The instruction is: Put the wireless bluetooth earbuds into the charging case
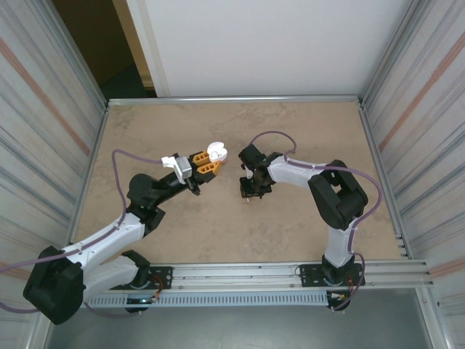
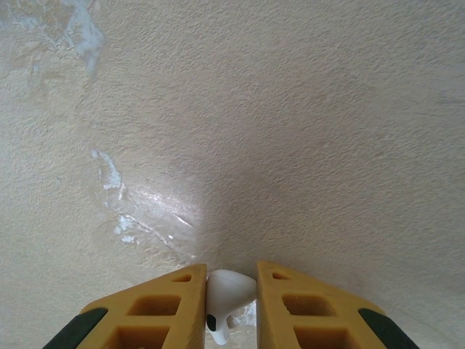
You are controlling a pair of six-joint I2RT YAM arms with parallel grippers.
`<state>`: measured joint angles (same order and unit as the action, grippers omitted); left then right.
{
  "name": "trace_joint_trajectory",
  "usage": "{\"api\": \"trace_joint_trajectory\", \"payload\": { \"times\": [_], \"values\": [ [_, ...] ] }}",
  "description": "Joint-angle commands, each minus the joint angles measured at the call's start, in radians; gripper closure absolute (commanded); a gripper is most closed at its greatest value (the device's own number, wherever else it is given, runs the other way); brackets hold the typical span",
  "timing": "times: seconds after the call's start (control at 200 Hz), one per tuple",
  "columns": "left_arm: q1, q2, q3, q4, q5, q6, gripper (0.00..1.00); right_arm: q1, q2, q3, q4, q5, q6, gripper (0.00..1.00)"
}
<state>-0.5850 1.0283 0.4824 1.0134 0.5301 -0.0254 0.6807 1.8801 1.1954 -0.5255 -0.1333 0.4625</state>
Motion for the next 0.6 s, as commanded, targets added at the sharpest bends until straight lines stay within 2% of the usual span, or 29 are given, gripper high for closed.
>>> {"api": "trace_joint_trajectory", "payload": {
  "times": [0.0,0.256,0.596],
  "values": [
    [-0.009,-0.014,0.005,0.005,-0.011,0.017,1.0,0.008,-0.053,0.016,-0.03,0.02,-0.013,0.79],
    [-0.01,0.005,0.001,0.008,-0.039,0.025,1.0,0.007,-0.133,0.0,-0.032,0.041,-0.015,0.79],
    [-0.009,0.067,0.016,0.023,-0.044,0.024,1.0,0.006,-0.326,-0.009,-0.031,0.045,-0.013,0.79]
  ]
}}
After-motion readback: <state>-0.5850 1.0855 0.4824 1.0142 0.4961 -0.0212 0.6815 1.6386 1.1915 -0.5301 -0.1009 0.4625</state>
